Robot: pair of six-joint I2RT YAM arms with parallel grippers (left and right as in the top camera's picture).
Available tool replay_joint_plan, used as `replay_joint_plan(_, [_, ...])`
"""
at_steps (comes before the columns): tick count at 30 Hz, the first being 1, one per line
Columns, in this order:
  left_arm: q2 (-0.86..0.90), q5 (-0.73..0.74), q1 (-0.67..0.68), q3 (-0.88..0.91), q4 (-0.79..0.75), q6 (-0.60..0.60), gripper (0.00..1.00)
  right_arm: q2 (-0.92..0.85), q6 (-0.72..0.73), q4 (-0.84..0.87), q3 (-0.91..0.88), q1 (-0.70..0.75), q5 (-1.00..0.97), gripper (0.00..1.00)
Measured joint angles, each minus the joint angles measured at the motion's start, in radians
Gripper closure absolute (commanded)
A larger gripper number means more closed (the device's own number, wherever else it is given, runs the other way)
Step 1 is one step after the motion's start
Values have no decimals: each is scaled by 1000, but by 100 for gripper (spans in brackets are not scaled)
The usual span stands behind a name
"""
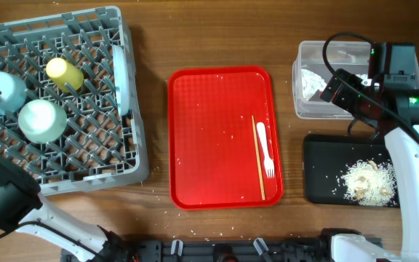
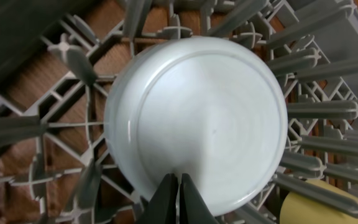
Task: Sort waste into correct bins and load items into the dishwasher rack
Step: 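Lower the bowl into the rack and release it, then move the left gripper to the chopsticks on the red tray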
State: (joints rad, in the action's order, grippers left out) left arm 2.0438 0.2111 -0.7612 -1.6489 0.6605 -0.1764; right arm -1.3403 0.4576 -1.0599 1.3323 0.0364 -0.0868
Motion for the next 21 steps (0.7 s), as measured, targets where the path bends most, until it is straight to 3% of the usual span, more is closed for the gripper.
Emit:
replay_joint_plan(3, [-104,233,-2,2,36,-77,95,0,0,0,0,0,0,0])
replay_joint_plan(5, [-193,486,10,-2,127,-181,80,0,0,0,0,0,0,0])
replay_joint_plan(8, [-289,610,115,-14,472,-167,57,0,0,1,0,0,0,0])
replay_joint_plan(10, [-287,642,217,-8,569,-121,51,0,0,0,0,0,0,0])
replay_joint_plan(17, [-296,668,547,-6,689,-15,56,0,0,0,0,0,0,0])
replay_joint_plan(21, [-451,496,824,-5,665,-83,44,0,0,0,0,0,0,0])
